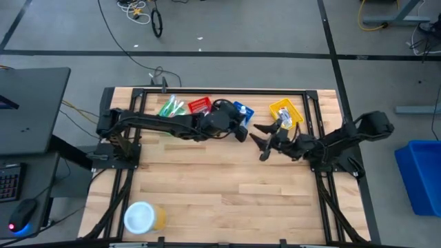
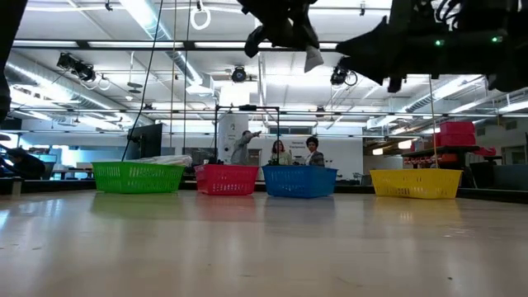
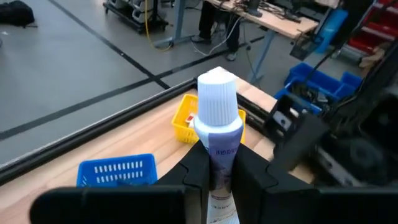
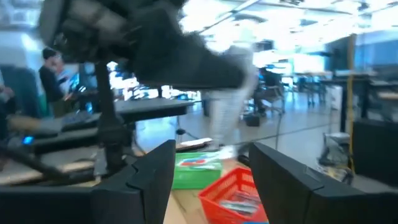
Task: Pick & Place Travel size toiletries
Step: Put the toothpaste into the yellow basket
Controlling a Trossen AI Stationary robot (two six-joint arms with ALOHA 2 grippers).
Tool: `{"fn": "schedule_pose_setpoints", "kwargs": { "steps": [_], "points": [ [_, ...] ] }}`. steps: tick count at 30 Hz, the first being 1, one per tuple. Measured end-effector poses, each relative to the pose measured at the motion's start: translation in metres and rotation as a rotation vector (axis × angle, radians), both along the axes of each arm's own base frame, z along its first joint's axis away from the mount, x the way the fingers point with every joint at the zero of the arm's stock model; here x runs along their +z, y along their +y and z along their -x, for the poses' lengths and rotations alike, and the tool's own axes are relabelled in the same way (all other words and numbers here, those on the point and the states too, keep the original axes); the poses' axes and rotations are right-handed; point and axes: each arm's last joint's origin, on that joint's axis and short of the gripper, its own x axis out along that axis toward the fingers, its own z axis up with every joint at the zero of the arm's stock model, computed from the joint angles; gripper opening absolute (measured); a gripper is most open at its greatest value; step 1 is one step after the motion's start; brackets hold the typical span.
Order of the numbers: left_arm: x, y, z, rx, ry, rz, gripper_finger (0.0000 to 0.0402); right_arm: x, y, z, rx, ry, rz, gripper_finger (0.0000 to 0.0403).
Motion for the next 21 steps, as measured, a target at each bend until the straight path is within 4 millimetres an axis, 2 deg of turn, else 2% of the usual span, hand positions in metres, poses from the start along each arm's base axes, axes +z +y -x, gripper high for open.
{"fn": "schedule_pose_setpoints", "kwargs": {
  "steps": [5,10,16,21],
  "points": [
    [0.002,0.0,-0.002,0.008,-0.044,0.016,0.0053,0.0,-0.004,-0.018,-0.033,0.05,0.032,0.0206],
    [0.003,0.0,-0.002,0.018,-0.052,0.012,0.0053,0.007,-0.011,-0.032,-0.055,0.025,0.004,0.0202],
    [0.002,0.0,-0.002,0.019,-0.05,0.011,0.0053,0.009,-0.02,-0.04,-0.051,0.029,-0.06,0.0204],
    [0.002,0.0,-0.002,0.017,-0.046,0.005,0.0053,0.011,-0.024,-0.043,-0.001,0.034,-0.045,0.0176]
  ]
}}
